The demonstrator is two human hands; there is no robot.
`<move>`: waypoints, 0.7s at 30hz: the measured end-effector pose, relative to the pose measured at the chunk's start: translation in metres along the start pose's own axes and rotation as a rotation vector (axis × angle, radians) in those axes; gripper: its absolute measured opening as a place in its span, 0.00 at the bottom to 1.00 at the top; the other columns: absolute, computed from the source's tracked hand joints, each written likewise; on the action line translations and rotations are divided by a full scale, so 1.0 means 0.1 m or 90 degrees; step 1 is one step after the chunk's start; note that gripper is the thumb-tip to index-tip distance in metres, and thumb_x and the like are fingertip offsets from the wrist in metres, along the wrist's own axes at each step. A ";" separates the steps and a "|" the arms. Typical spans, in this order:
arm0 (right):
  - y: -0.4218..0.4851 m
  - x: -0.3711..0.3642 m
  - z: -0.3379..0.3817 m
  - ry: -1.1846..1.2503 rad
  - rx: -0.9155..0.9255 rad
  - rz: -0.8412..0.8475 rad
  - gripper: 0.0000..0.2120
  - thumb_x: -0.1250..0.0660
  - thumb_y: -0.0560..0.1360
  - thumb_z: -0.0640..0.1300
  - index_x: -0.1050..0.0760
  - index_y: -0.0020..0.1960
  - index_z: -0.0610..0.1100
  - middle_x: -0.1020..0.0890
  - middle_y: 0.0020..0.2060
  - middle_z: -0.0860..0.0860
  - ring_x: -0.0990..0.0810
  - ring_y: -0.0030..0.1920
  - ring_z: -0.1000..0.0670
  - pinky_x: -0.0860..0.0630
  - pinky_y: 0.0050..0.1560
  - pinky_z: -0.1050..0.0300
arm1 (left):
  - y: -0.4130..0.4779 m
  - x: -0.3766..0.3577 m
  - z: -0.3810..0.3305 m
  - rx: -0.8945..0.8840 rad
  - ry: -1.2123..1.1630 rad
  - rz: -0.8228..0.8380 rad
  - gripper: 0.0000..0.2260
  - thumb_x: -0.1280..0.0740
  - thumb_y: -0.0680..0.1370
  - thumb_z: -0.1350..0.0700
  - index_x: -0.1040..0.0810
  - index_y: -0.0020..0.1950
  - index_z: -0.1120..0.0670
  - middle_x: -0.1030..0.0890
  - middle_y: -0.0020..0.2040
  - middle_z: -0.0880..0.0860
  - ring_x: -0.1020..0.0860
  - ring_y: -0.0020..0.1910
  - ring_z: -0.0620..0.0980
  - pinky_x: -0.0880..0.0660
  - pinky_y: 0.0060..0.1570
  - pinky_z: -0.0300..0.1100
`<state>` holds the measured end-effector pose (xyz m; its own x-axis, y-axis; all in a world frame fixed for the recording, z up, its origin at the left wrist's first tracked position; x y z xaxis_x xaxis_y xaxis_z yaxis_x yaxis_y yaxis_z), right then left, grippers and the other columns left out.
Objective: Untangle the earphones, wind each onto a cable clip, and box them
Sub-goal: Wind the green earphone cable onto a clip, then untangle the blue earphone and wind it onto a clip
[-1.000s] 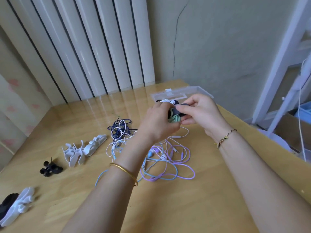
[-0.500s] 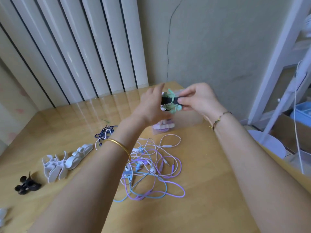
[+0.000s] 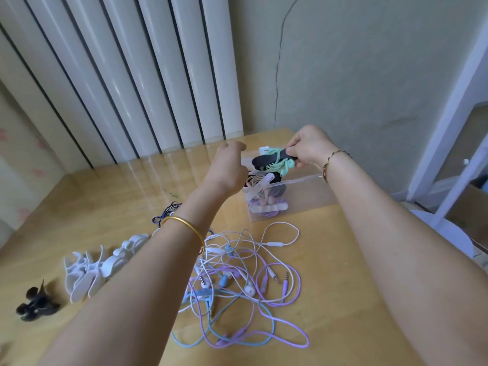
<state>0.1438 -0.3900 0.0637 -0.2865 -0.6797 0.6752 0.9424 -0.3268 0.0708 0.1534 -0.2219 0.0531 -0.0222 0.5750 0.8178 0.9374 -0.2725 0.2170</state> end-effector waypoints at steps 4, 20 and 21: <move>0.04 0.19 -0.05 -0.116 -0.003 -0.083 0.09 0.37 0.73 0.32 0.20 0.50 0.34 0.18 0.45 0.38 0.20 0.45 0.37 0.23 0.46 0.53 | 0.03 -0.07 -0.07 -0.047 0.028 0.018 0.23 0.44 0.75 0.70 0.30 0.69 0.58 0.30 0.68 0.58 0.28 0.64 0.56 0.30 0.62 0.44; -0.10 -0.13 0.03 -0.418 -0.023 0.041 0.05 0.37 0.75 0.36 0.27 0.47 0.44 0.23 0.48 0.48 0.25 0.50 0.45 0.32 0.45 0.56 | 0.03 -0.31 -0.06 -0.024 0.015 0.004 0.19 0.37 0.75 0.62 0.28 0.66 0.56 0.27 0.63 0.57 0.29 0.63 0.58 0.30 0.62 0.51; -0.10 -0.15 0.02 -0.430 -0.036 0.081 0.04 0.37 0.74 0.36 0.29 0.42 0.43 0.24 0.43 0.49 0.27 0.48 0.45 0.32 0.45 0.56 | 0.02 -0.29 -0.05 -0.030 -0.002 -0.004 0.18 0.37 0.76 0.62 0.28 0.66 0.57 0.26 0.62 0.57 0.28 0.62 0.57 0.30 0.61 0.49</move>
<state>0.1389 -0.3750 0.0539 0.0132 -0.1623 0.9867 0.9456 -0.3187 -0.0650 0.1538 -0.2428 0.0327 -0.0275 0.5790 0.8148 0.9200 -0.3041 0.2472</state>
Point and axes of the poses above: each hand's wrist, its own y-axis towards the middle knuckle, its own x-axis out of the back of the hand, z = x × y, the point moved 4 cm from there along y, towards the middle knuckle
